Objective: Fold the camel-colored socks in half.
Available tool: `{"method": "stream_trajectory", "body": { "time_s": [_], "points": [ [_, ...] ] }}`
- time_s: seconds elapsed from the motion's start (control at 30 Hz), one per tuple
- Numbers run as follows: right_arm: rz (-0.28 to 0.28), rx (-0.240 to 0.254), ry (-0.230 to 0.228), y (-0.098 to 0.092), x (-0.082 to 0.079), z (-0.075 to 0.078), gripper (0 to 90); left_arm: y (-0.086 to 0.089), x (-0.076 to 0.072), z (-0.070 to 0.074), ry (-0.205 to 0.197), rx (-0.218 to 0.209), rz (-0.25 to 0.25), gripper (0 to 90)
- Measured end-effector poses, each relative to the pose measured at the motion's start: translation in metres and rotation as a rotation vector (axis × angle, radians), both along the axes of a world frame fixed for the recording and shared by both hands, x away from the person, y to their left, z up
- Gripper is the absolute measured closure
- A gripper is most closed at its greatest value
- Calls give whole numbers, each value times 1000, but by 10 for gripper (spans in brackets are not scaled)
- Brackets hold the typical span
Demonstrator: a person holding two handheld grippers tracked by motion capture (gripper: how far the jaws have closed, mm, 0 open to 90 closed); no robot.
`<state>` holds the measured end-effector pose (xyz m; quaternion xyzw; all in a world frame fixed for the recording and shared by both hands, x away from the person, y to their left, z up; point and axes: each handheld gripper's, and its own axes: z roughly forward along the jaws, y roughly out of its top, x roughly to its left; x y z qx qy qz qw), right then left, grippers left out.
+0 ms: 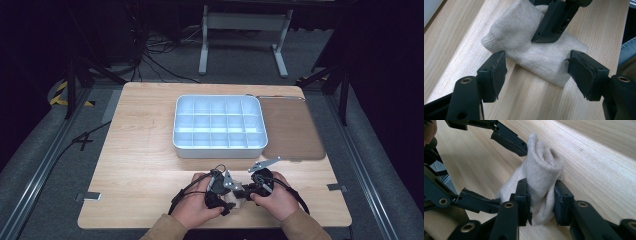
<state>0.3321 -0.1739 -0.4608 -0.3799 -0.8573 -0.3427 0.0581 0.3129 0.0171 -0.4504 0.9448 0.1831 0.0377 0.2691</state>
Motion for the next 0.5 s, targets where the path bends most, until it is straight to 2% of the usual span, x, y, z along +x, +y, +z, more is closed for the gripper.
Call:
{"method": "stream_trajectory", "body": {
  "time_s": [0.27,0.5],
  "points": [
    [14,-12,-28,1,-1,3,741,8,2,5,17,5,18,323],
    [26,-1,-36,3,-4,9,749,28,2,17,14,-19,51,326]
  ]
}}
